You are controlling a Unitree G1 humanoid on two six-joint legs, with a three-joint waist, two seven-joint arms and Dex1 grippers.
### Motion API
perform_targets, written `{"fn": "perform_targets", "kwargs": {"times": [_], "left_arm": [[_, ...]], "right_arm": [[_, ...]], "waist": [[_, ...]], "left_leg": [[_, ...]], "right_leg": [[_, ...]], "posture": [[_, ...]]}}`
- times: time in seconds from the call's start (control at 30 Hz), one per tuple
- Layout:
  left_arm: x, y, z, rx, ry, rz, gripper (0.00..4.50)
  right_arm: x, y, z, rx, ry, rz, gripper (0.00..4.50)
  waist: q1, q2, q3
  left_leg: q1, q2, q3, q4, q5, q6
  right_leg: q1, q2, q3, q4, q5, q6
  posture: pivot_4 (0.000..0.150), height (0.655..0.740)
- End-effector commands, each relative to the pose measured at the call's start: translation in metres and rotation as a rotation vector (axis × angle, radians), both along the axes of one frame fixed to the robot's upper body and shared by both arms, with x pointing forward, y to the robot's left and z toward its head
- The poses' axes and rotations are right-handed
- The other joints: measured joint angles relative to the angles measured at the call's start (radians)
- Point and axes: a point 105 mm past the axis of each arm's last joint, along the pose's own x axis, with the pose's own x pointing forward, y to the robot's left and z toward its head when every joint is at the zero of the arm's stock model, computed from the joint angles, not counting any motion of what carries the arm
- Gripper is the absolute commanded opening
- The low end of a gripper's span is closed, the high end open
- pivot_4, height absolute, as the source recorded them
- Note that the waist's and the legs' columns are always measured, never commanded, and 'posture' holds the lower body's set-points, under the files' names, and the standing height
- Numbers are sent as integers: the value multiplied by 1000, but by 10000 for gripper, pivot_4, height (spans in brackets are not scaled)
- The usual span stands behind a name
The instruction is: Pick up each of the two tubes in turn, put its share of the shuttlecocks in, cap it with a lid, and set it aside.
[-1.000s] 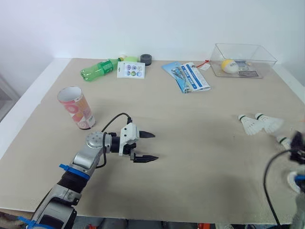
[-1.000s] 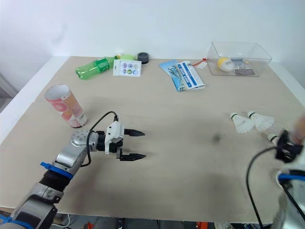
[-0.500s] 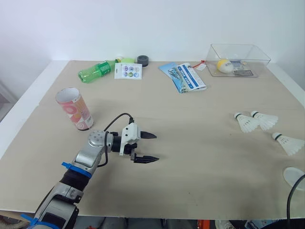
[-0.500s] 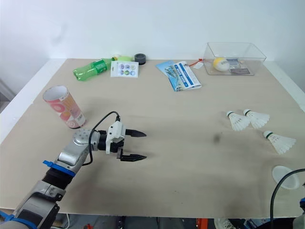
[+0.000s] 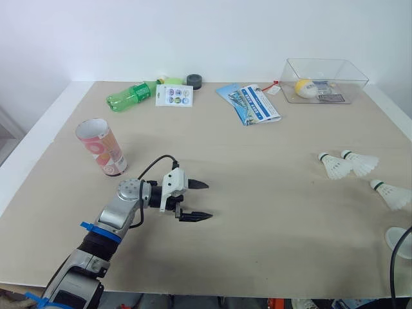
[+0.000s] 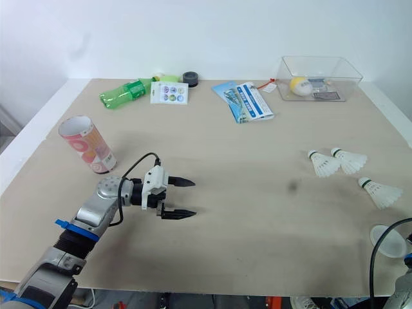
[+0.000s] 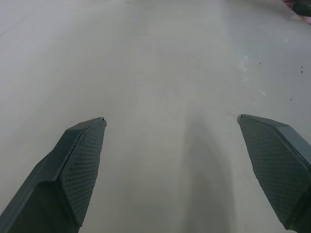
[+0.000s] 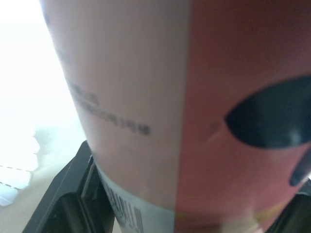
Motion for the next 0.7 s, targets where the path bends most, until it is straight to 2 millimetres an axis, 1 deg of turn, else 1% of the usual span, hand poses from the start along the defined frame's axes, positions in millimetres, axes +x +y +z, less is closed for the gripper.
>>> {"fn": "perform_targets", "kwargs": {"times": [0.03, 0.13, 0.2, 0.27, 0.43, 0.7], "left_arm": [[0, 0, 12, -20, -50, 5, 45000], [-1, 0, 11, -17, -48, 5, 45000], [-1, 0, 11, -15, -48, 5, 45000], [-2, 0, 11, -14, -47, 6, 45000], [-2, 0, 10, -12, -45, 4, 45000], [-3, -4, 9, -13, -39, -6, 45000]], "right_arm": [[-9, -10, 10, -29, -22, -36, 35175], [-7, -10, 0, 16, -20, -13, 35175], [-5, -10, -3, 30, -20, -6, 41473], [-5, -10, -4, 30, -8, 1, 44511], [-8, -8, -6, 35, -4, -1, 44511], [-13, 1, -5, 11, 19, 16, 44511]], "waist": [[0, 0, 0], [0, 0, 0], [0, 0, 0], [-1, 0, 0], [-1, 0, 0], [-2, 0, 0]], "left_leg": [[0, 0, 0, 0, 0, 0], [1, 0, 0, 0, 0, 0], [1, 0, 0, 0, 0, 0], [1, 0, 0, 0, 0, 0], [1, 0, 0, 0, 0, 0], [1, 0, 0, 0, 0, 0]], "right_leg": [[0, 0, 0, 0, 0, 0], [1, 0, 0, 0, 0, 0], [1, 0, 0, 0, 0, 0], [1, 0, 0, 0, 0, 0], [1, 0, 0, 0, 0, 0], [1, 0, 0, 0, 0, 0]], "posture": [[1500, 7400], [1500, 7400], [1500, 7400], [1500, 7400], [1500, 7400], [1500, 7400]]}}
